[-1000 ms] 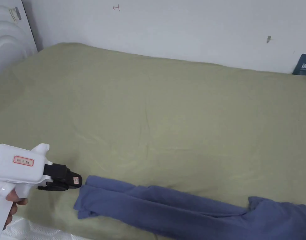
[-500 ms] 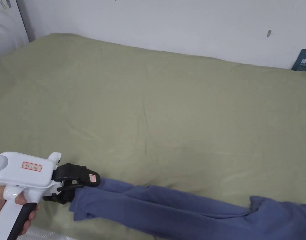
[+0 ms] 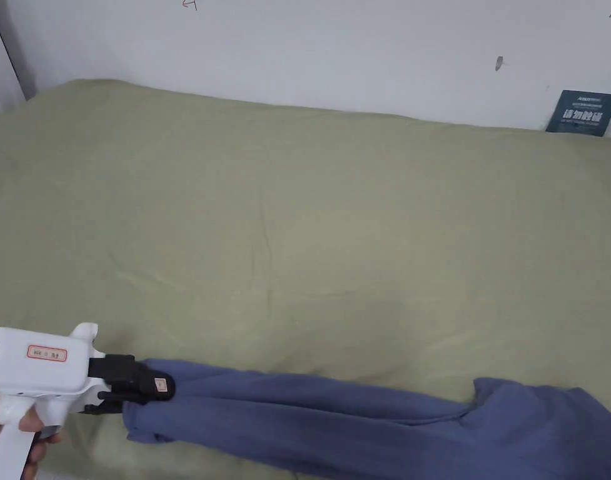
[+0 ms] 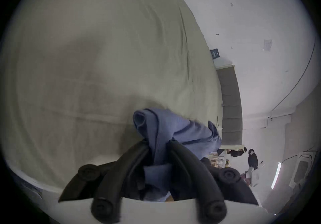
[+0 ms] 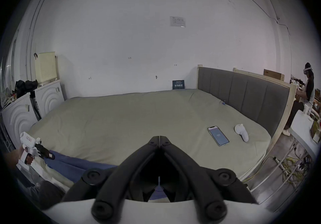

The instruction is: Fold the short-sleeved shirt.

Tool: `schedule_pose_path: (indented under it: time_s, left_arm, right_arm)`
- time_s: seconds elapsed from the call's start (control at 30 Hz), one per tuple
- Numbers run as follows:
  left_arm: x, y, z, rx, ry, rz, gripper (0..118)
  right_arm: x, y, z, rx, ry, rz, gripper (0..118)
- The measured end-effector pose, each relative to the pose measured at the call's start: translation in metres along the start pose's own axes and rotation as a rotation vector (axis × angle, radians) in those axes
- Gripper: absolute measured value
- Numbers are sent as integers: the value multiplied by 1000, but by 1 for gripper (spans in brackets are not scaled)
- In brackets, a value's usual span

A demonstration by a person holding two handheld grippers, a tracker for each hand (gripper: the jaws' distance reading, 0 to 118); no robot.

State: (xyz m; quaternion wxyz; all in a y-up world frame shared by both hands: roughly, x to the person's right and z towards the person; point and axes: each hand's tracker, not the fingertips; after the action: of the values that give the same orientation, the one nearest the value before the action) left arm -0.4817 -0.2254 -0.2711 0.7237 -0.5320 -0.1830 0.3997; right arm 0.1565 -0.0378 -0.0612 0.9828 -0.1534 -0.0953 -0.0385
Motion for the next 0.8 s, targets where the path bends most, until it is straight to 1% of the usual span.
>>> schedule_pose_path:
  time_s: [0.1, 0.13, 0.23, 0.3, 0.4, 0.43, 0.57, 0.6, 0.67, 0.8]
  left_arm:
    - [5, 2, 23, 32, -20, -6, 11]
    - [23, -14, 29, 46, -14, -22, 11]
    - [33, -20, 57, 89, 35, -20, 11]
    - [30, -16, 75, 128, 104, -29, 11]
    - [35, -16, 89, 152, 176, -19, 11]
    - [43, -18, 89, 133, 207, -76, 11]
    - [86, -30, 74, 127, 245, -137, 11]
    - [103, -33, 66, 123, 263, -151, 11]
    - [127, -40, 53, 107, 286, -223, 11]
    - [184, -66, 7, 45, 336, -318, 11]
  right_arm:
    - [0, 2, 0, 10, 14, 10, 0]
    - [0, 3, 0, 11, 17, 12, 0]
    - [2, 6, -2, 8, 43, 17, 0]
    - [-1, 7, -1, 18, 48, 22, 0]
    - [0, 8, 1, 23, 73, 7, 0]
    - [-1, 7, 1, 25, 76, 8, 0]
    - [-2, 4, 0, 21, 92, 2, 0]
    - [-3, 3, -1, 22, 93, 0, 0]
    - [-3, 1, -2, 13, 100, 1, 0]
    - [-4, -7, -3, 0, 115, 7, 0]
